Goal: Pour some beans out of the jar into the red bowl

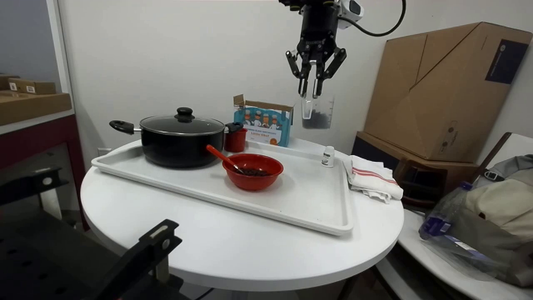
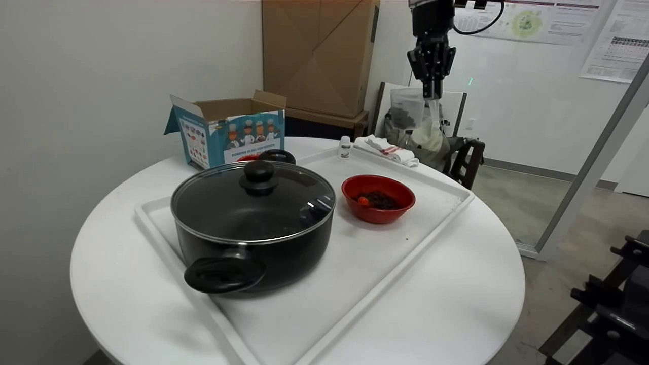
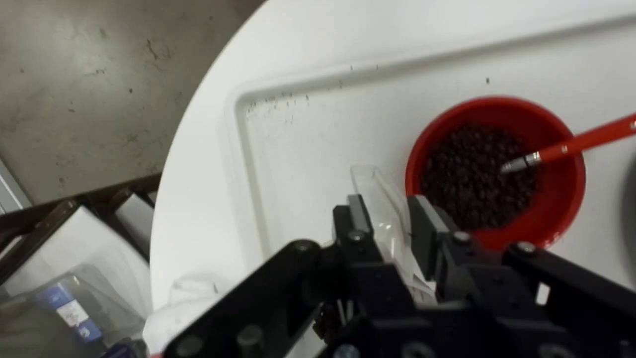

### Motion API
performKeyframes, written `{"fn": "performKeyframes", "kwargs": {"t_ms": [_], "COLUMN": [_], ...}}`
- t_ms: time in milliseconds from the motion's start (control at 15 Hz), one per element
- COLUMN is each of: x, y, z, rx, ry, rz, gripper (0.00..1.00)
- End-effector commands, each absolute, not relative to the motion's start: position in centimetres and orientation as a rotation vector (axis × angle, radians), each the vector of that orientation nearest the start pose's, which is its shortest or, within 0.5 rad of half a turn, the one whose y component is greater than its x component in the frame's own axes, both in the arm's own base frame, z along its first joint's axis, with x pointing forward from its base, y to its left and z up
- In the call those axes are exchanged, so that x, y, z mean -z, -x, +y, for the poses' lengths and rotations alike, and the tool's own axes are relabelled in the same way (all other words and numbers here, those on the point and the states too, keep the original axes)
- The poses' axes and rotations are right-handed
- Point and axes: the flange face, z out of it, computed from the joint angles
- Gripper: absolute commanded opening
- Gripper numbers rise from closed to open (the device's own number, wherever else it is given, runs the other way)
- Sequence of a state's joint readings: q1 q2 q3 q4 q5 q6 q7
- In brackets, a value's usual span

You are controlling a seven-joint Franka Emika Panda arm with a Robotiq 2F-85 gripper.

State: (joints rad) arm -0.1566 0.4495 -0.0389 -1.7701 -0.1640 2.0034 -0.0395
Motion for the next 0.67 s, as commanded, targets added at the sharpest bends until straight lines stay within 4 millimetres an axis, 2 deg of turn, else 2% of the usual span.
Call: {"fn": "performKeyframes", "kwargs": {"t_ms": [0, 67, 200, 400, 600], "x": [-29.3, -28.7, -26.6, -22.6, -19.5], "y": [-63.8, -64.2, -64.6, -64.8, -64.6], "z": [-14.9, -15.4, -16.3, -17.1, -16.7], "rx": [-0.074, 0.02, 0.1, 0.099, 0.04], "ry": [3.206, 3.194, 3.173, 3.132, 3.104], "rz": [0.207, 0.23, 0.267, 0.303, 0.281], "gripper": [0.11, 0.11, 0.11, 0.11, 0.11]}}
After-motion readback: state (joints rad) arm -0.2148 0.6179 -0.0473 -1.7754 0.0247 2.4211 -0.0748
